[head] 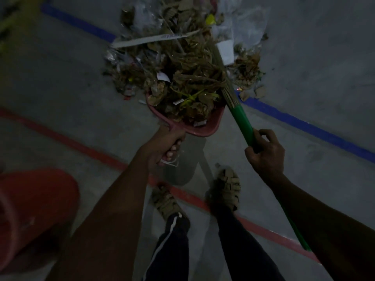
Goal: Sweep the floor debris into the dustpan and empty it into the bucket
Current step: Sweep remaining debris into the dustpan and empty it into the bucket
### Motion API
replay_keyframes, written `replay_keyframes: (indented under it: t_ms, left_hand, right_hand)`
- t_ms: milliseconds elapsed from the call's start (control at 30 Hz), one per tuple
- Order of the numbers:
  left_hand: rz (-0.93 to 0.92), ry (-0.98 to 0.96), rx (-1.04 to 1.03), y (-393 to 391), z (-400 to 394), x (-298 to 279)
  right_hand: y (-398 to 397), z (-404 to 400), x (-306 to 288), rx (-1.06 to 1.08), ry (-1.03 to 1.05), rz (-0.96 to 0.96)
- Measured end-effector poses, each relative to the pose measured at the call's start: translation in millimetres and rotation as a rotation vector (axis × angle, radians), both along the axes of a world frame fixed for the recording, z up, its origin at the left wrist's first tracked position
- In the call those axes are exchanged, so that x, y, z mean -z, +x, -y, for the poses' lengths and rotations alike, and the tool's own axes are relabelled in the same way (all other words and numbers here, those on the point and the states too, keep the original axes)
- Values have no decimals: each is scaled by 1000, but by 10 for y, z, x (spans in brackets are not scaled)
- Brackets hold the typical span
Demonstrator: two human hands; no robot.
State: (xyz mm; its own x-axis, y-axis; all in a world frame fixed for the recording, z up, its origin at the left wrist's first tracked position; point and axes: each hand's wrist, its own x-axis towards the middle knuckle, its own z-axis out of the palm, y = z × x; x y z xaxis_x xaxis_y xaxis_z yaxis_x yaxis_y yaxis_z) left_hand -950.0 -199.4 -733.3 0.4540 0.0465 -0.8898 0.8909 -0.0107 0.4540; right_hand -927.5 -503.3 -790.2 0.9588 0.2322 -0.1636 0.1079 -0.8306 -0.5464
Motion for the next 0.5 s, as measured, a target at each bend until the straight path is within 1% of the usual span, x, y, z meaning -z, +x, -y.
replay_keyframes:
  t_ms: [100,233,367,500]
  left_hand:
    - [0,21,-33,-180,56,-574]
    - [10,-7,-103,-496,32,-1413]
    - [53,-18,-191,-851,4,-2241]
    - [83,21,-282,-1230,-2,-2969]
  right_hand:
    - [-73,-13,-625,10,33,5]
    - [-204,-61,-1479,-4,47,-11]
    - [-359,-150,-2219,-111,11,-22]
    - [-578,-320,-2859,-196,17,-7]
